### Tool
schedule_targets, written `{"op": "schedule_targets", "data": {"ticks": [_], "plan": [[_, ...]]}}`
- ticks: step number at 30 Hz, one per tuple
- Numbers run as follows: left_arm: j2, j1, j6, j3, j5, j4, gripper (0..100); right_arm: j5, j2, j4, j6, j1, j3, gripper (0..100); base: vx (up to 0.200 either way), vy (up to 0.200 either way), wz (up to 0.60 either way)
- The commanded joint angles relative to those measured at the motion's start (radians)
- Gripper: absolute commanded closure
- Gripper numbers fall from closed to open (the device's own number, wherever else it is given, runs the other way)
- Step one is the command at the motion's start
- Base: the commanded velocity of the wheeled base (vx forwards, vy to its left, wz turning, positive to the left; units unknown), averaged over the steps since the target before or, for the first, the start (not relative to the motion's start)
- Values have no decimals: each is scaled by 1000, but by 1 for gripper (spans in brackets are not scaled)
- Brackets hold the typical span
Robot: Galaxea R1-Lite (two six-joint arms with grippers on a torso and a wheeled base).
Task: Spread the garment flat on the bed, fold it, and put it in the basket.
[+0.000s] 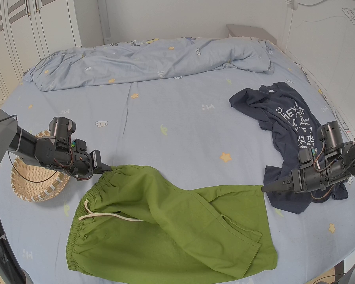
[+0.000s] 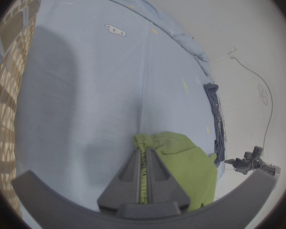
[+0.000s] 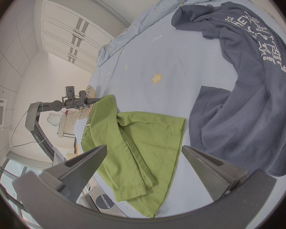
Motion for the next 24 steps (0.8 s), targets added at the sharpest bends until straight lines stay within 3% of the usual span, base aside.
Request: {"op": "schedule_targets", "data": {"ticks": [1,10,18,24], "plan": [[-1,0,0,2,-1,1,100,1,-1,0,0,0,0,0,0,0,0],[-80,44,-6,11,7,4,100,-1,-2,0,9,0,-5,0,0,0,0],[-176,136,-29,19,-2,3,100,-1,-7,2,118,13,-23,0,0,0,0],[-176,122,-26,28,-2,3,100,1,-4,11,170,42,-8,0,0,0,0]]}}
